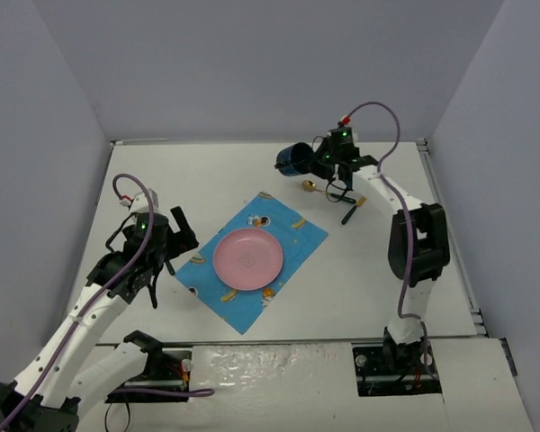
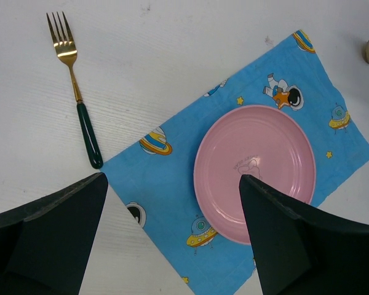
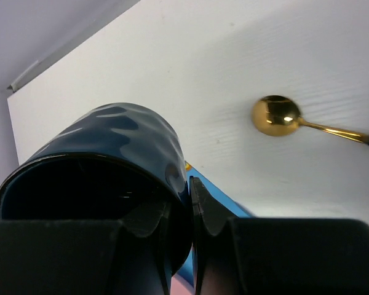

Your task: Set the dinner table for one person

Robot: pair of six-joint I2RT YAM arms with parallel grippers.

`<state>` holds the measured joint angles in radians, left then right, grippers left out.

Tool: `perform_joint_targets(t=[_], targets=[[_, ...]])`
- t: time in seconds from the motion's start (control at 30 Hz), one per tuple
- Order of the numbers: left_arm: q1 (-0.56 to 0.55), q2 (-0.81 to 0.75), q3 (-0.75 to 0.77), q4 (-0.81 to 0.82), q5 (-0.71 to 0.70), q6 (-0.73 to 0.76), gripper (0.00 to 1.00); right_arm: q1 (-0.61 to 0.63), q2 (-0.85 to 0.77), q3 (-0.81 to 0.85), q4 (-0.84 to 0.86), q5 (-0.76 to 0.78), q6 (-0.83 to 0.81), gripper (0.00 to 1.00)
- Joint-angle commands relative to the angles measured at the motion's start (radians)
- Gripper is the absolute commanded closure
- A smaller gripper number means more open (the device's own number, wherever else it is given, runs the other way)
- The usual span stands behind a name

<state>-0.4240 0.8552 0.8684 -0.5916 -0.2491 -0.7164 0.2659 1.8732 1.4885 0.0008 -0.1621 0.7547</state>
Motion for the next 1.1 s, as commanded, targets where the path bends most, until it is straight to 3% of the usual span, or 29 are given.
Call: perform_joint_targets(t=[0.0,0.33,0.8,1.07], targets=[[0.005,-0.027,0.039,0.008,-0.052,0.023,0.14,0.085,0.148,0.205,0.064,-0.074,0.008,1.00],[0.005,-0.024,0.046,-0.023,-0.086,0.043,0.14,0.186,0.331,0.431,0.004,-0.145,0.040,1.00],[0.007,-0.039,0.040,-0.030,-0.087,0.045,0.14,0.223,0.239,0.437,-0.255,0.036,-0.084,1.00],[0.007,-0.027,0.045,-0.038,-0.095,0.029,0.14,0.222,0.232,0.444,-0.317,0.127,-0.116,1.00]])
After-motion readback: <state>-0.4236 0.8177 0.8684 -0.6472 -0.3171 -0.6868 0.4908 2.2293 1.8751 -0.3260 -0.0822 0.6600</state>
